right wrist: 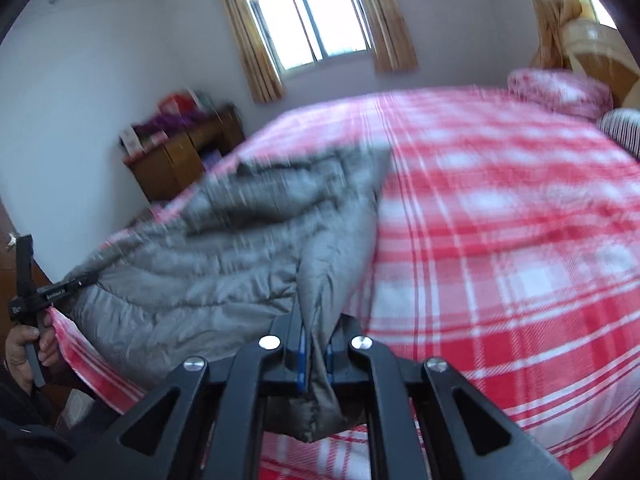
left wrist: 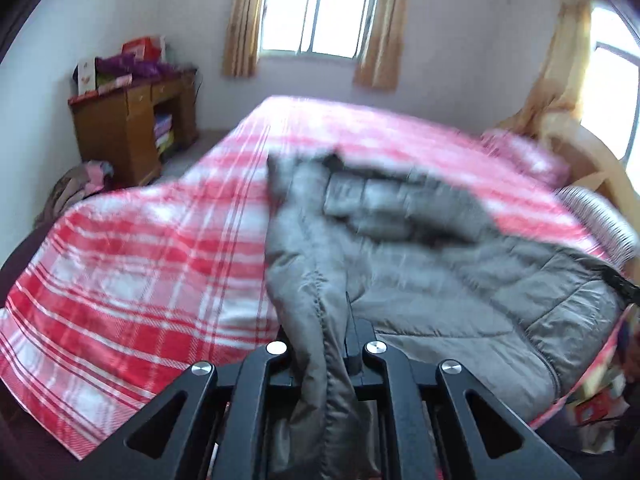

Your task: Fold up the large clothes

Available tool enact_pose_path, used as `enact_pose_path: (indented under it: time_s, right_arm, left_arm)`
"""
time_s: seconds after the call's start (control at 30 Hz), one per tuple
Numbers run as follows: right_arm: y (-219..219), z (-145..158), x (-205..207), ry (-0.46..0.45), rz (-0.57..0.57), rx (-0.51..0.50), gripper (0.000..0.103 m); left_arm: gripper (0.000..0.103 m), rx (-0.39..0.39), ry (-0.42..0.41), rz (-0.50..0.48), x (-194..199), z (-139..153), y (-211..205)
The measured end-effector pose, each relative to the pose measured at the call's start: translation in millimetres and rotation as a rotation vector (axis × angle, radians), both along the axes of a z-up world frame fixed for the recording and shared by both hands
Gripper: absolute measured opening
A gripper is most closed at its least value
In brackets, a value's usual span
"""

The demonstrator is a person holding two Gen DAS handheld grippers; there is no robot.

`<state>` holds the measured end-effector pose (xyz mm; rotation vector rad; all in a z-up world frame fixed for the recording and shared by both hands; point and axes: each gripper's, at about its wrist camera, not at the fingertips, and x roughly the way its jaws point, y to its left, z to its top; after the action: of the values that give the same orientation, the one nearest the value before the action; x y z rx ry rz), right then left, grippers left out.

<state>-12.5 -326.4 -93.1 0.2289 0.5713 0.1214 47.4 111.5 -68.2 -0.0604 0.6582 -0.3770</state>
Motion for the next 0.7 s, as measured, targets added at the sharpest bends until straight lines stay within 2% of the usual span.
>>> enact_pose_path:
  time_s: [0.07,0.13,0.2,0.27,0.37,0.47,0.57,0.63,0.67,0.7]
  right_arm:
    - [1,38,-21,-0.095,0.008,0.006,0.008]
    - [3,68,-36,-0.180,0.009,0.005,0.008]
    - [3,88,-39,-0.243,0.001,0.000,0.008]
    - [2,96,-19,-0.269,-0.015,-0.020,0.008]
    - [-9,82,40,-0.221,-0.051,0.000,0.008]
    - [-19,57,103,-0.147,-0.094,0.013,0.008]
    - [-24,34,156,-0.092,-0.133,0.003,0.008]
    - [-31,23,177,-0.065,-0.147,0.006,0.008]
    - [-33,19,186,-0.053,-0.149,0.014,0.008]
    - [-35,16,189,-0.046,-0.151,0.010,0.008]
  left_arm:
    - [0.008,-0.056,-0.059,0.000,-13,32,12]
    - [0.008,-0.056,-0.107,0.015,-13,53,16]
    - [0.008,-0.045,-0.140,0.008,4,63,13]
    - [0.008,-0.001,-0.154,0.025,35,59,2]
    - [0.008,0.085,-0.104,0.048,112,25,-23]
    - [0.012,0.185,-0.104,0.065,159,-8,-44]
    - [0.018,0.186,-0.059,0.097,199,-33,-54]
    - [0.023,0.158,-0.011,0.147,221,-41,-52]
    - [0.028,0.134,-0.009,0.171,227,-43,-48]
    - [0.036,0.122,-0.015,0.194,231,-43,-45]
